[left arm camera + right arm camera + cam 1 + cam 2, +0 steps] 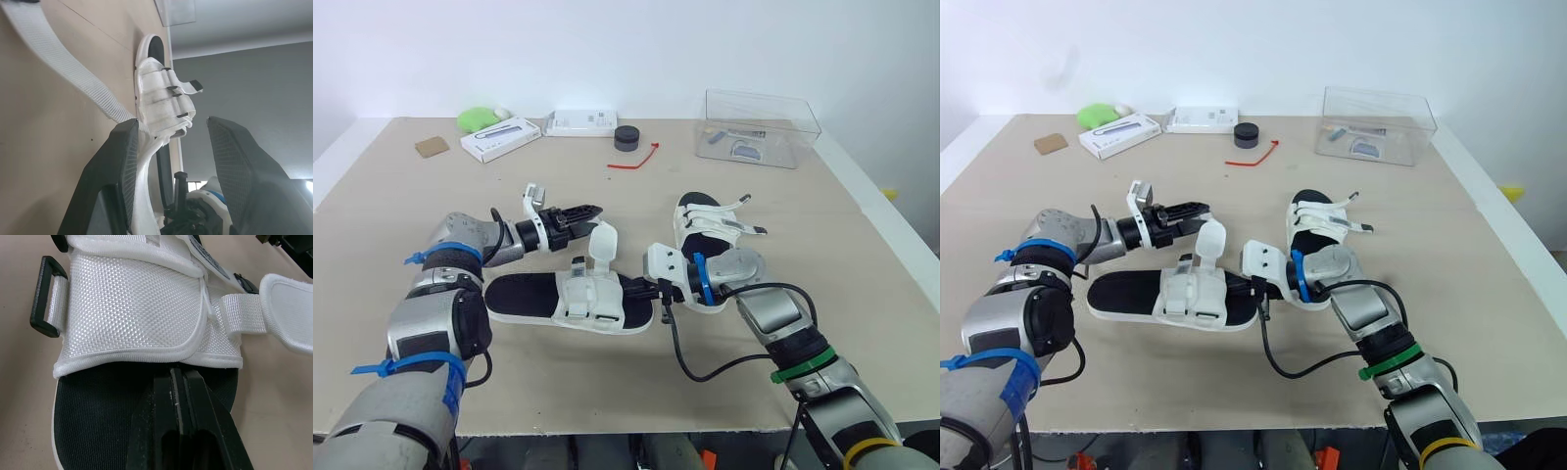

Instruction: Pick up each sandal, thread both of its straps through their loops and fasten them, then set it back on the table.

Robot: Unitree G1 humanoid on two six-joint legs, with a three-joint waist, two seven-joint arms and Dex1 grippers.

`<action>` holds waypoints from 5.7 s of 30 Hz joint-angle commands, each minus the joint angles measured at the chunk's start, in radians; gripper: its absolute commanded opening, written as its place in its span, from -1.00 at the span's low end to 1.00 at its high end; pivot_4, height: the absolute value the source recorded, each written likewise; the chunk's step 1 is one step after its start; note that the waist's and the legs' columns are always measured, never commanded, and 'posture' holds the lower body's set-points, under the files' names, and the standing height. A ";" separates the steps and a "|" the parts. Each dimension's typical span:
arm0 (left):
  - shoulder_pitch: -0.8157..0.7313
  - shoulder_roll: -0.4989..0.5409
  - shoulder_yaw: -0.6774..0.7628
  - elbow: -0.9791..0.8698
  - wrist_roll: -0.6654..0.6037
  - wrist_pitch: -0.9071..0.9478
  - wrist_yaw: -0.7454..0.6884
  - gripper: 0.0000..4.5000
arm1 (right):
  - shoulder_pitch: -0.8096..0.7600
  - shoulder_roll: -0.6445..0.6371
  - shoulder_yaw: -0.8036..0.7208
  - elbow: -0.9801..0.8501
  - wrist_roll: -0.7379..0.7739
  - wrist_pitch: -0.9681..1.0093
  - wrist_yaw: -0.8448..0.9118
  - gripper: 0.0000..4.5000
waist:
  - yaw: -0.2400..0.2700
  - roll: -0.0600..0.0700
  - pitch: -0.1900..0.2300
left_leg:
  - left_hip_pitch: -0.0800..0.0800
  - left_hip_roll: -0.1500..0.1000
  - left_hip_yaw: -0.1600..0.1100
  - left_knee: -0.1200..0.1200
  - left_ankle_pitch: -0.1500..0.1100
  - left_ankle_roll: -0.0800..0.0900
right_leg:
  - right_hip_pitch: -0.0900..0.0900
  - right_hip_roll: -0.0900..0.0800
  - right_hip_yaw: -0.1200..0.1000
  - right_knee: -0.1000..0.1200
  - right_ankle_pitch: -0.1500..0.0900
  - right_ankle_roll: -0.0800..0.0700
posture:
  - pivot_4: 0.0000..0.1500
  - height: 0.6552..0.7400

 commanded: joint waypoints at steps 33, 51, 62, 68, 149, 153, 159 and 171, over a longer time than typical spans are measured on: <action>-0.090 -0.060 0.051 0.129 0.093 -0.146 0.076 0.01 | 0.011 -0.020 -0.008 -0.043 0.004 0.013 -0.016 -1.00 | 0.001 0.000 0.000 | 0.000 -0.002 0.000 0.000 0.000 -0.001 | 0.000 -0.002 0.000 0.000 0.000 0.001 | 1.00 1.00; -0.111 -0.071 0.010 0.098 0.161 -0.298 -0.021 -0.96 | 0.016 -0.028 0.000 -0.050 -0.004 -0.001 -0.010 -1.00 | 0.002 0.000 0.000 | 0.000 -0.003 0.000 0.000 0.000 -0.001 | 0.000 -0.002 0.000 0.000 0.001 0.001 | 1.00 1.00; 0.058 -0.042 -0.290 -0.359 0.324 -0.628 -0.388 -0.96 | 0.019 -0.030 0.005 -0.048 -0.004 -0.003 -0.006 -1.00 | 0.002 0.000 0.000 | 0.000 -0.003 0.001 0.000 0.000 -0.001 | 0.000 -0.002 0.001 0.000 0.001 0.001 | 1.00 1.00; 0.254 0.006 -0.428 -0.702 0.434 -1.001 -0.454 -0.96 | 0.012 -0.022 0.006 -0.033 0.001 0.005 -0.004 -1.00 | 0.004 0.000 0.000 | 0.000 -0.001 0.001 0.000 0.000 -0.001 | 0.000 -0.002 0.002 0.000 0.001 0.001 | 1.00 1.00; 0.872 0.332 -0.560 -1.605 -0.507 -0.120 0.144 0.61 | -0.005 -0.012 0.028 0.025 -0.008 -0.026 0.038 -1.00 | 0.004 -0.001 -0.001 | 0.007 0.004 0.003 -0.002 -0.001 0.001 | 0.003 0.004 0.002 0.000 -0.002 -0.003 | 1.00 1.00; 0.820 0.295 -0.573 -1.583 -0.472 -0.106 0.140 0.61 | -0.006 -0.018 0.025 0.025 -0.008 -0.025 0.036 -1.00 | 0.005 -0.001 -0.001 | 0.007 0.004 0.002 -0.002 0.000 0.001 | 0.003 0.004 0.002 0.000 -0.002 -0.002 | 1.00 1.00; 0.774 0.248 -0.610 -1.543 -0.382 -0.106 0.120 0.61 | -0.007 -0.013 0.027 0.021 -0.009 -0.018 0.028 -1.00 | 0.005 -0.001 -0.001 | 0.006 0.003 0.003 -0.001 0.000 0.000 | 0.003 0.003 0.002 0.000 -0.001 -0.002 | 1.00 1.00; 0.774 0.315 -0.531 -1.510 -0.411 -0.016 0.021 -0.99 | -0.005 -0.013 0.024 0.016 -0.006 -0.009 0.021 -1.00 | 0.004 0.000 -0.001 | 0.008 0.003 0.002 -0.001 0.002 0.000 | 0.004 0.004 0.002 0.000 -0.003 0.002 | 1.00 1.00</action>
